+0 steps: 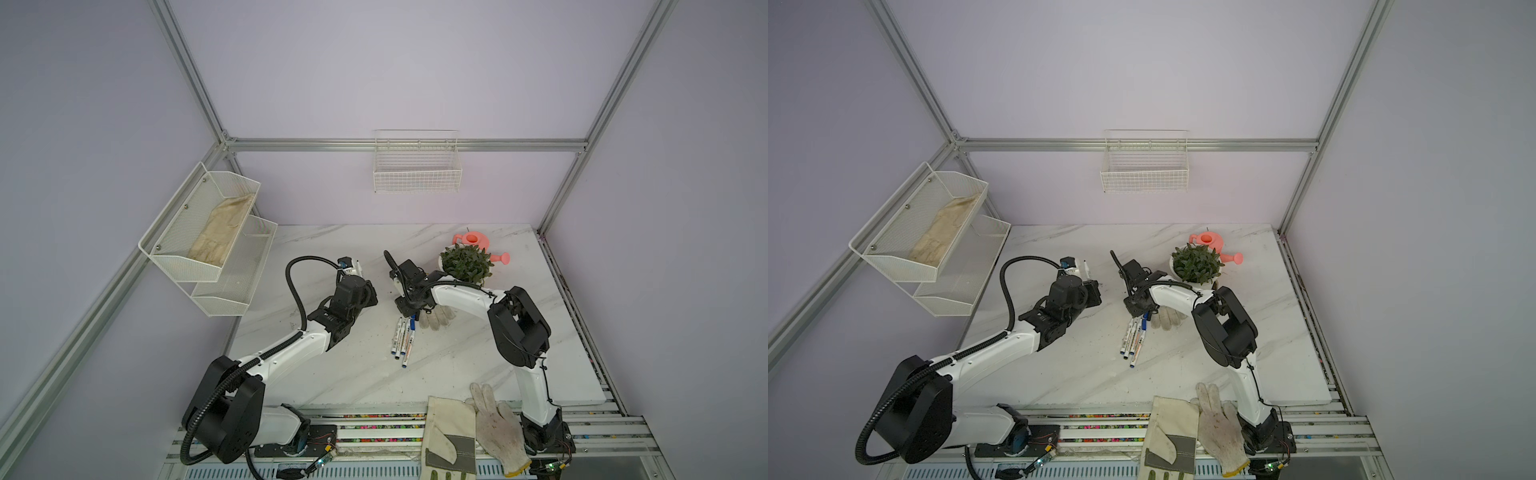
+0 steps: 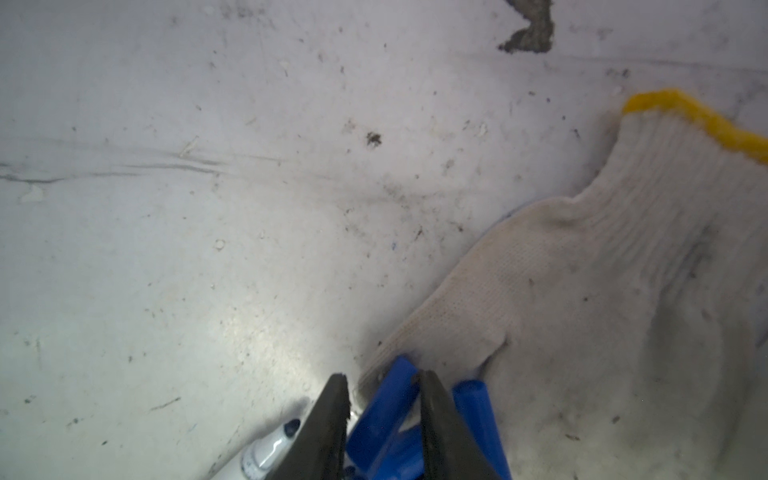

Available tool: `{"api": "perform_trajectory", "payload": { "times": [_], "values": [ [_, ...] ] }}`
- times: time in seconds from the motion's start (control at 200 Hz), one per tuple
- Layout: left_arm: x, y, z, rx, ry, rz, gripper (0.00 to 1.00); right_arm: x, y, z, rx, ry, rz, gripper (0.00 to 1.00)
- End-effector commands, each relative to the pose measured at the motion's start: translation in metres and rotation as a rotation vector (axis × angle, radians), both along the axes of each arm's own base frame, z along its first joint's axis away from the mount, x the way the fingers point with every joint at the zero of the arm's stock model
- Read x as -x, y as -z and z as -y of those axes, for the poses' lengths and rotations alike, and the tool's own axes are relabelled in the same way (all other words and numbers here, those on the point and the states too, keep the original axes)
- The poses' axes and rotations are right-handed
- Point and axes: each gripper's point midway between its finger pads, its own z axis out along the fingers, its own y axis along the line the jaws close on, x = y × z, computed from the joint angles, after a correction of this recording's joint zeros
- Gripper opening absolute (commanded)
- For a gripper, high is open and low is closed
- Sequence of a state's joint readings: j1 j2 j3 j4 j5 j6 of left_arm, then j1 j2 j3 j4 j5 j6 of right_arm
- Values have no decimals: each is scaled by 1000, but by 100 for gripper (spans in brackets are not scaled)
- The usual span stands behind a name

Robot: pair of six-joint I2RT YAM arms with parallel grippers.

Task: Insert the pens into the pen caps
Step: 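Close the right gripper on a blue cap while the left gripper holds the marker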

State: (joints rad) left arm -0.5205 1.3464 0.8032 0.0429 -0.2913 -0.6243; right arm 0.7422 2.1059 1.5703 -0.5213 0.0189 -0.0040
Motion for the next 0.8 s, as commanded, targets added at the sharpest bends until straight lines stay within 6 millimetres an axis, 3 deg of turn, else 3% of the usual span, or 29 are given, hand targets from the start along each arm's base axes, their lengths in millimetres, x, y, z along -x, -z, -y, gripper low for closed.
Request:
{"api": "perform_trajectory", "payload": {
  "times": [0.0,0.155,0.485,0.64,0.795],
  "values": [
    [3,-1,2,-6,20,19,0,6,12,5,43,35,-48,32],
    [3,1,3,-9,23,15,0,9,20,9,67,37,-66,32],
    [2,3,4,-6,29,8,0,8,12,8,60,40,-55,29],
    [3,4,6,-6,37,4,0,5,11,7,59,38,-46,23],
    [3,4,8,-7,52,4,0,-1,-1,0,34,31,-24,10]
  ]
}}
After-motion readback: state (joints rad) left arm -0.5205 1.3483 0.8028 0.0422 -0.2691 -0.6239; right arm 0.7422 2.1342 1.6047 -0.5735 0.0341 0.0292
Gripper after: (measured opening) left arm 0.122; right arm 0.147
